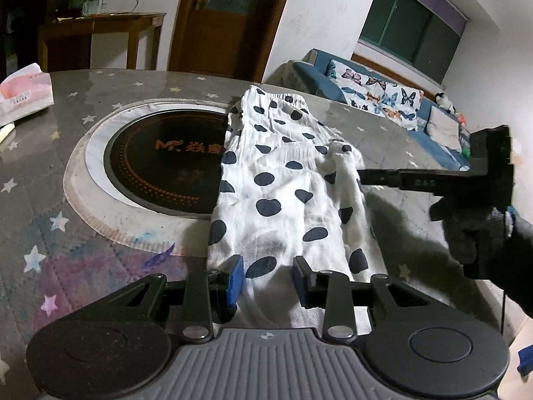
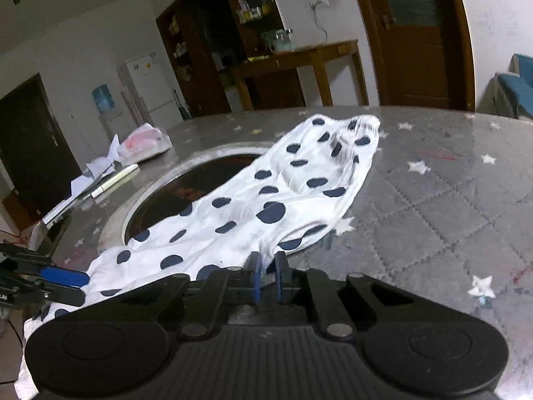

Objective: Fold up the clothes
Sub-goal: 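Lay the pants down lengthwise with both grippers and release them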

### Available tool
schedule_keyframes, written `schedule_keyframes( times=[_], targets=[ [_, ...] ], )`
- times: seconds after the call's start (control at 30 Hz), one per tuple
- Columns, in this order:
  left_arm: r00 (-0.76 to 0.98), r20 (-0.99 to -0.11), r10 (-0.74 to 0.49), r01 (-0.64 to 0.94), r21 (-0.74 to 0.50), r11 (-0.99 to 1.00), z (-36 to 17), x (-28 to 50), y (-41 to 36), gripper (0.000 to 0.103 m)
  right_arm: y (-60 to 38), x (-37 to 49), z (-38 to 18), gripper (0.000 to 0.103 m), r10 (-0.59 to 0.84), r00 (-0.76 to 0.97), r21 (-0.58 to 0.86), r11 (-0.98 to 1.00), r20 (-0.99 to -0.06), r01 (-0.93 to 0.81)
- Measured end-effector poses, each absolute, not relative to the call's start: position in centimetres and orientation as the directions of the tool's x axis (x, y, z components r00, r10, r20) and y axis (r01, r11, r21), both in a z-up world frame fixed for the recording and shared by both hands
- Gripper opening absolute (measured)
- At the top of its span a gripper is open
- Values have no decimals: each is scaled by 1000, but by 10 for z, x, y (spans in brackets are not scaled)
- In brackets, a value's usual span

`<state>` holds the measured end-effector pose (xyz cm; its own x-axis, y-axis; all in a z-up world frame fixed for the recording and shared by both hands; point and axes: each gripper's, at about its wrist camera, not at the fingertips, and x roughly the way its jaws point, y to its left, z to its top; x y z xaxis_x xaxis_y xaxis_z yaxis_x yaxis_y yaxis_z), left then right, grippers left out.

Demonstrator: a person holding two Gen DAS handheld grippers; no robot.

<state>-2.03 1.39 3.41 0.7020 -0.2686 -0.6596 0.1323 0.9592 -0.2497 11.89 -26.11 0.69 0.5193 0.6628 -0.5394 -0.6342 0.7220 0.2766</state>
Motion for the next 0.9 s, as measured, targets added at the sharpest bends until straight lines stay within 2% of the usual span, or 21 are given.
schedule_keyframes(
  times=[0.2, 0.4, 0.47, 0.57, 0.6, 0.63, 0.7, 0.77, 0.9],
  targets=[
    [700, -669, -250, 129, -226, 965, 33, -19, 11, 36, -280, 105, 23, 4, 610, 583, 219, 768, -536, -602],
    [699, -676, -232, 141, -188, 972, 36, -19, 10, 36, -281, 96, 14, 6, 531, 571, 138, 796, -627, -589],
    [705, -670, -231, 145, -182, 972, 41, -20, 10, 38, -282, 95, 21, 11, 517, 599, 123, 810, -612, -574],
    [728, -642, -242, 161, -182, 970, 54, -21, 10, 44, -280, 92, 33, 12, 516, 629, 113, 817, -581, -566],
    [735, -631, -248, 169, -183, 968, 58, -21, 9, 45, -276, 91, 37, 16, 524, 631, 109, 811, -572, -575],
    [731, -635, -251, 171, -185, 968, 56, -17, 8, 47, -272, 90, 40, 25, 534, 631, 105, 803, -563, -586],
    [721, -644, -257, 174, -190, 966, 52, -8, 5, 50, -261, 90, 41, 38, 561, 612, 115, 782, -557, -612],
    [711, -652, -263, 177, -195, 965, 47, 1, 2, 55, -248, 90, 37, 38, 583, 588, 124, 761, -561, -636],
    [692, -668, -274, 183, -205, 961, 38, 20, -3, 55, -229, 89, 19, 38, 584, 550, 131, 747, -597, -651]
  ],
)
